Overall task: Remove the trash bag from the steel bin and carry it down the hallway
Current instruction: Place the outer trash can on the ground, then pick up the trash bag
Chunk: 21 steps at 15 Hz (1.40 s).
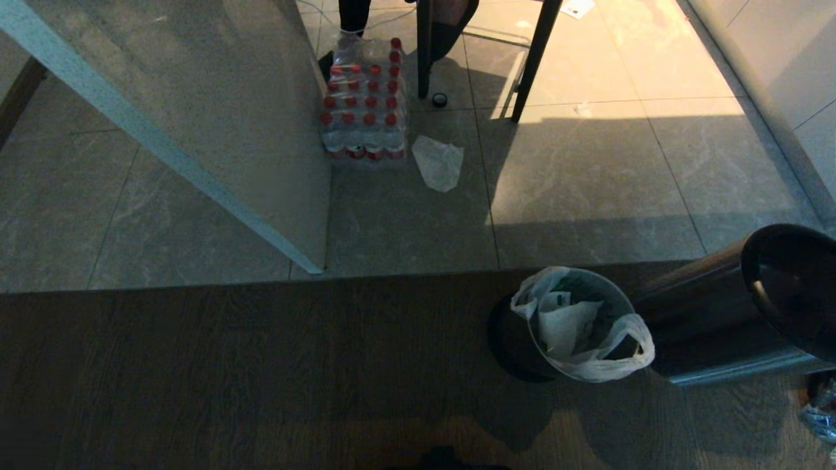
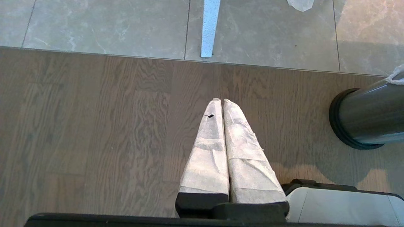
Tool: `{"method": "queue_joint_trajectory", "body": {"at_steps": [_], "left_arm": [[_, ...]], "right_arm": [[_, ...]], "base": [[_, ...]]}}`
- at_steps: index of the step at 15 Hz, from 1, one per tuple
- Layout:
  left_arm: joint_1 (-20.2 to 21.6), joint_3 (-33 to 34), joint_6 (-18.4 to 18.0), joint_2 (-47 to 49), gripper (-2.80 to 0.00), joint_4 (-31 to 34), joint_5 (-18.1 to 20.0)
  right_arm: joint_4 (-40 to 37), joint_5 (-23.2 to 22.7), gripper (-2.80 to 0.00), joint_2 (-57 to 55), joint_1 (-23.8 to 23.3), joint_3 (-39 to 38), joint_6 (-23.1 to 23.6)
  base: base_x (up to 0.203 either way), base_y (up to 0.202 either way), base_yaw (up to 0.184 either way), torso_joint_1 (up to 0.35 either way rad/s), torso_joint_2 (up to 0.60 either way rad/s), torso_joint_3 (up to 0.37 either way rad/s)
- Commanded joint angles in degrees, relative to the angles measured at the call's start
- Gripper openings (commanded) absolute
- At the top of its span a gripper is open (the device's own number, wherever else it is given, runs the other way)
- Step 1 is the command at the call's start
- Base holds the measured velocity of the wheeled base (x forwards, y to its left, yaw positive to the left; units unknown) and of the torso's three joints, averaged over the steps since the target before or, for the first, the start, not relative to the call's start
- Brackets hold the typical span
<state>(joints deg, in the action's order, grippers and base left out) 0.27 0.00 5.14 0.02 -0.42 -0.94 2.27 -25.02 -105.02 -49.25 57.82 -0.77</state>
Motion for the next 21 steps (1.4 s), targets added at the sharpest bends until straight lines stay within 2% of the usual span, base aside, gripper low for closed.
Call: {"method": "queue_joint_trajectory", "body": {"at_steps": [1,5,7,9,10,14,18,21], "left_arm": [[0.0,0.0,0.0,0.0,-2.8,0.0,0.0],[0.0,0.0,0.0,0.0,-2.8,0.0,0.0],[0.0,0.0,0.0,0.0,-2.8,0.0,0.0],[0.0,0.0,0.0,0.0,-2.8,0.0,0.0],[0.0,0.0,0.0,0.0,-2.8,0.0,0.0],[0.0,0.0,0.0,0.0,-2.8,0.0,0.0],[0.0,0.0,0.0,0.0,-2.8,0.0,0.0],[0.0,0.0,0.0,0.0,-2.8,0.0,0.0]], "right_arm": [[7.5,-0.2,-2.8,-12.1,0.0,-1.3,0.1],[24.0,2.1,-2.8,-24.8,0.7,-2.6,1.2],[27.6,3.6,-2.8,-26.3,1.3,-4.8,4.1],[30.6,3.8,-2.8,-27.3,1.3,-7.0,4.5],[32.2,4.0,0.0,-27.7,1.3,-8.4,4.7],[35.8,4.6,0.0,-23.7,1.3,-13.5,4.5],[35.9,3.0,0.0,-12.7,0.5,-18.9,4.8],[33.3,2.6,0.0,-2.3,0.5,-19.4,4.9]], "base": [[0.0,0.0,0.0,0.0,0.0,0.0],[0.0,0.0,0.0,0.0,0.0,0.0],[0.0,0.0,0.0,0.0,0.0,0.0],[0.0,0.0,0.0,0.0,0.0,0.0],[0.0,0.0,0.0,0.0,0.0,0.0],[0.0,0.0,0.0,0.0,0.0,0.0],[0.0,0.0,0.0,0.0,0.0,0.0],[0.0,0.0,0.0,0.0,0.0,0.0]]}}
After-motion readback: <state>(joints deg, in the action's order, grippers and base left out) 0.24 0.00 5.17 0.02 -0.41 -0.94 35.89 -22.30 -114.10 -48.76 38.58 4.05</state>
